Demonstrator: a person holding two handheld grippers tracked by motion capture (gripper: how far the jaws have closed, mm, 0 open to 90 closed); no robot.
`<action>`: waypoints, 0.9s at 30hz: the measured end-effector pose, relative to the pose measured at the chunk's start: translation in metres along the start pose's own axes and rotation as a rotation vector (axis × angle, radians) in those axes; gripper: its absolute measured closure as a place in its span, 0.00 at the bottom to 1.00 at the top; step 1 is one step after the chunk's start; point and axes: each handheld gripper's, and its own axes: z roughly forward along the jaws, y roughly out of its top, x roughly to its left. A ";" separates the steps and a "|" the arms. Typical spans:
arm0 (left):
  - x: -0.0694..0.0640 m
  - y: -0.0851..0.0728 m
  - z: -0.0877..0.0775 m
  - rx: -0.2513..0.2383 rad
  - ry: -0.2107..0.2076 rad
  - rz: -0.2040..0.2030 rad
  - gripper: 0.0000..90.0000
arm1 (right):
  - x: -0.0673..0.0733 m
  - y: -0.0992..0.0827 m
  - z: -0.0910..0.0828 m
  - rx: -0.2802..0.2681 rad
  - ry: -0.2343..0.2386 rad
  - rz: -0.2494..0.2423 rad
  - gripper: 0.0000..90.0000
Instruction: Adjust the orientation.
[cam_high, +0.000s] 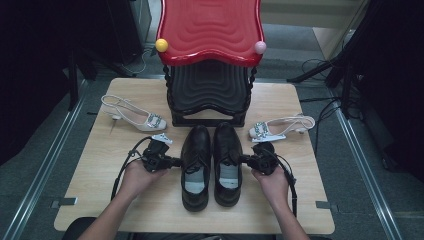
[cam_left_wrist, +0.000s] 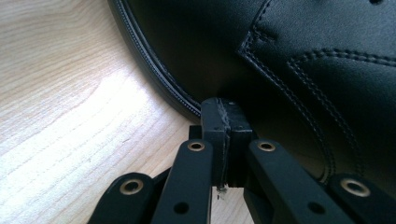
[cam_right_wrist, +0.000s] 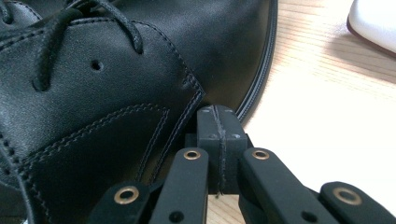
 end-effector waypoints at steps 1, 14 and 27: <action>-0.001 0.000 0.001 0.003 -0.005 0.003 1.00 | 0.000 0.000 0.000 0.000 0.001 0.000 1.00; -0.014 -0.007 0.004 -0.034 0.021 -0.027 1.00 | -0.001 0.008 0.004 0.005 0.000 -0.015 1.00; -0.030 -0.016 0.010 -0.070 -0.007 -0.055 1.00 | -0.015 0.027 0.007 -0.028 0.014 0.004 1.00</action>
